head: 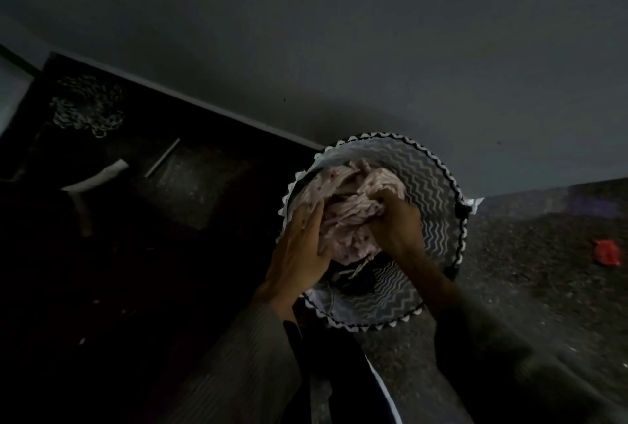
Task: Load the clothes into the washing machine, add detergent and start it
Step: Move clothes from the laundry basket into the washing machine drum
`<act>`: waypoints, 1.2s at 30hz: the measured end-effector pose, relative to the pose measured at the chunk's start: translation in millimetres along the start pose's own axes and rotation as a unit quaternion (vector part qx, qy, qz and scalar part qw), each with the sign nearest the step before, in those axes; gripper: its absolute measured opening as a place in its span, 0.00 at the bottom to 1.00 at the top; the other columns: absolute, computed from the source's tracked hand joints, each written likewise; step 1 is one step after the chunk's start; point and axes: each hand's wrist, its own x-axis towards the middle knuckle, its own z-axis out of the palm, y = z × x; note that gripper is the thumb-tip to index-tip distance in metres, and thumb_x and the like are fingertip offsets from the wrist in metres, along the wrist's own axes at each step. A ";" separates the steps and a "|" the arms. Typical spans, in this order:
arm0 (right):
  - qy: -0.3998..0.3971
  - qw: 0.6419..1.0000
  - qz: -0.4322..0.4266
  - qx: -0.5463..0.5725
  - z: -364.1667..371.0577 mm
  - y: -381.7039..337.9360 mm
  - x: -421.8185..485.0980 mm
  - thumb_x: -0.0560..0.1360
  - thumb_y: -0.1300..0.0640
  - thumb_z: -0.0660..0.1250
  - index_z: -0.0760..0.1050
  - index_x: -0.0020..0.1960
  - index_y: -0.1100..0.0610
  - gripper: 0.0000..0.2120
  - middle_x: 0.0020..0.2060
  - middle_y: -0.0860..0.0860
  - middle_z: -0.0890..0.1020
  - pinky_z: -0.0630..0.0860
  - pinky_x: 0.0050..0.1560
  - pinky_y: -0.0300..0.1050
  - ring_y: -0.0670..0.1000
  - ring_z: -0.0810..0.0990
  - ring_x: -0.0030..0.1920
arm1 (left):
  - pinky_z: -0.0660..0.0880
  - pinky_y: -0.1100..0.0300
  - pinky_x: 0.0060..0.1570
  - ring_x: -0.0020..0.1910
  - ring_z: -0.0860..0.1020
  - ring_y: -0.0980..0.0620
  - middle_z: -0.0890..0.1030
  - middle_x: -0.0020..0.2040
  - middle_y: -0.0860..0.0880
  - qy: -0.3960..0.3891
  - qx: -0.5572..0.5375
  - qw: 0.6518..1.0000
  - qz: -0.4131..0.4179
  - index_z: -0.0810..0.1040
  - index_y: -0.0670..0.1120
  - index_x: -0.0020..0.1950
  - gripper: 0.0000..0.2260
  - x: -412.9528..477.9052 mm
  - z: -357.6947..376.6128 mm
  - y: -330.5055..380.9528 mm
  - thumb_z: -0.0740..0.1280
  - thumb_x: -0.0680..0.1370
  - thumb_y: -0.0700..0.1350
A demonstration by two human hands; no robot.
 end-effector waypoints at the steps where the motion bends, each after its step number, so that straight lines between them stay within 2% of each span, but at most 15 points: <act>1: 0.016 1.000 -0.002 0.022 -9.8 -6.0 -6.9 0.69 0.65 0.68 0.79 0.53 0.56 0.14 0.41 0.55 0.84 0.66 0.37 0.35 0.50 0.80 0.41 | 0.63 0.49 0.73 0.79 0.50 0.50 0.47 0.80 0.49 -0.001 -0.007 1.000 -0.001 0.46 0.52 0.80 0.37 -2.3 -1.0 1.2 0.65 0.79 0.55; 4: 0.033 0.992 -0.025 0.117 -34.6 -24.6 -30.0 0.71 0.67 0.68 0.78 0.49 0.56 0.09 0.39 0.46 0.83 0.68 0.38 0.26 0.39 0.78 0.39 | 0.61 0.46 0.74 0.79 0.45 0.52 0.43 0.80 0.53 -0.002 -0.057 0.998 0.009 0.44 0.54 0.80 0.44 -9.5 -3.0 6.4 0.71 0.75 0.57; 6: 0.031 0.984 -0.041 0.171 -48.6 -39.0 -47.3 0.72 0.67 0.69 0.78 0.47 0.53 0.10 0.41 0.42 0.83 0.74 0.43 0.31 0.41 0.81 0.43 | 0.63 0.42 0.72 0.79 0.46 0.50 0.44 0.80 0.52 0.012 -0.092 0.996 0.009 0.43 0.57 0.80 0.51 -10.9 -2.3 8.8 0.75 0.70 0.59; 8: 0.031 0.977 -0.058 0.204 -61.7 -54.9 -65.6 0.72 0.67 0.69 0.78 0.47 0.53 0.10 0.42 0.44 0.84 0.77 0.44 0.38 0.43 0.82 0.44 | 0.65 0.40 0.71 0.79 0.51 0.48 0.48 0.80 0.51 0.031 -0.142 0.989 -0.010 0.43 0.63 0.78 0.56 -12.4 -6.6 19.4 0.79 0.62 0.62; 10: 0.023 0.965 -0.072 0.250 -73.5 -71.4 -84.2 0.72 0.68 0.69 0.79 0.48 0.54 0.11 0.41 0.45 0.84 0.76 0.41 0.37 0.42 0.82 0.42 | 0.67 0.47 0.71 0.77 0.60 0.55 0.59 0.78 0.53 0.055 -0.207 0.977 0.005 0.49 0.59 0.79 0.57 -13.5 -13.9 35.5 0.81 0.59 0.60; 12: 0.008 0.952 -0.086 0.293 -80.8 -83.5 -99.6 0.70 0.69 0.69 0.79 0.49 0.54 0.13 0.41 0.47 0.84 0.77 0.41 0.42 0.46 0.82 0.41 | 0.68 0.66 0.67 0.68 0.67 0.70 0.68 0.70 0.59 0.072 -0.276 0.958 0.042 0.57 0.46 0.78 0.46 -19.4 -23.9 57.1 0.80 0.66 0.45; 14: 0.001 0.943 -0.091 0.321 -84.5 -90.7 -111.5 0.70 0.72 0.69 0.79 0.51 0.53 0.16 0.45 0.49 0.84 0.80 0.45 0.48 0.50 0.83 0.46 | 0.66 0.77 0.60 0.61 0.69 0.76 0.70 0.64 0.59 0.115 -0.318 0.939 0.069 0.66 0.47 0.71 0.29 -30.8 -36.1 75.6 0.72 0.73 0.34; 16: 0.010 0.944 -0.106 0.311 -87.9 -97.5 -120.2 0.71 0.72 0.69 0.79 0.54 0.53 0.18 0.49 0.48 0.84 0.80 0.50 0.49 0.48 0.83 0.49 | 0.68 0.74 0.60 0.59 0.72 0.74 0.75 0.62 0.56 0.157 -0.334 0.928 0.055 0.71 0.53 0.63 0.20 -44.4 -48.2 88.6 0.69 0.75 0.39; 21: 0.033 0.951 -0.203 0.230 -104.0 -110.9 -142.5 0.71 0.55 0.70 0.75 0.65 0.49 0.21 0.65 0.46 0.75 0.70 0.67 0.55 0.48 0.71 0.69 | 0.78 0.65 0.48 0.52 0.82 0.57 0.83 0.53 0.49 0.214 -0.474 0.852 -0.057 0.79 0.43 0.59 0.16 -69.4 -74.9 112.6 0.61 0.77 0.30; 24: 0.054 0.942 -0.198 0.266 -116.0 -111.9 -159.6 0.71 0.63 0.69 0.70 0.71 0.51 0.29 0.70 0.50 0.70 0.71 0.66 0.59 0.51 0.67 0.72 | 0.78 0.51 0.58 0.58 0.80 0.45 0.84 0.54 0.48 0.257 -0.513 0.813 -0.098 0.82 0.45 0.57 0.13 -82.1 -98.0 126.1 0.66 0.73 0.38; 27: 0.126 0.964 -0.127 0.198 -119.4 -100.9 -164.9 0.68 0.61 0.74 0.64 0.74 0.53 0.38 0.72 0.53 0.67 0.68 0.70 0.59 0.51 0.64 0.73 | 0.76 0.46 0.61 0.59 0.81 0.46 0.84 0.56 0.49 0.225 -0.566 0.792 -0.046 0.82 0.47 0.58 0.24 -99.2 -126.0 138.7 0.77 0.63 0.41; 29: 0.083 0.981 -0.060 0.164 -122.5 -98.0 -162.4 0.63 0.50 0.81 0.55 0.78 0.56 0.51 0.75 0.56 0.62 0.58 0.74 0.48 0.53 0.59 0.75 | 0.76 0.46 0.60 0.59 0.81 0.45 0.82 0.60 0.45 0.198 -0.595 0.779 -0.016 0.78 0.41 0.64 0.34 -114.4 -147.8 153.1 0.80 0.59 0.44; 31: 0.040 0.989 -0.040 0.140 -122.3 -103.3 -156.8 0.58 0.40 0.79 0.50 0.78 0.57 0.60 0.76 0.58 0.58 0.54 0.72 0.43 0.54 0.57 0.76 | 0.78 0.49 0.58 0.58 0.81 0.45 0.82 0.59 0.44 0.172 -0.607 0.776 0.005 0.79 0.39 0.62 0.31 -128.2 -167.0 166.7 0.79 0.60 0.42; 34: -0.011 0.980 -0.046 0.195 -127.1 -124.5 -146.8 0.66 0.46 0.73 0.61 0.74 0.59 0.41 0.70 0.59 0.69 0.66 0.70 0.49 0.56 0.68 0.71 | 0.79 0.59 0.46 0.49 0.84 0.50 0.85 0.49 0.47 0.121 -0.612 0.781 0.037 0.81 0.40 0.54 0.17 -155.1 -191.6 191.1 0.72 0.66 0.37; 36: -0.104 0.958 0.046 0.263 -138.6 -141.8 -146.4 0.77 0.62 0.64 0.68 0.69 0.67 0.22 0.61 0.60 0.76 0.77 0.50 0.43 0.56 0.79 0.56 | 0.79 0.61 0.43 0.45 0.84 0.53 0.86 0.44 0.50 0.123 -0.597 0.791 0.051 0.81 0.41 0.52 0.14 -171.2 -201.5 199.6 0.72 0.67 0.33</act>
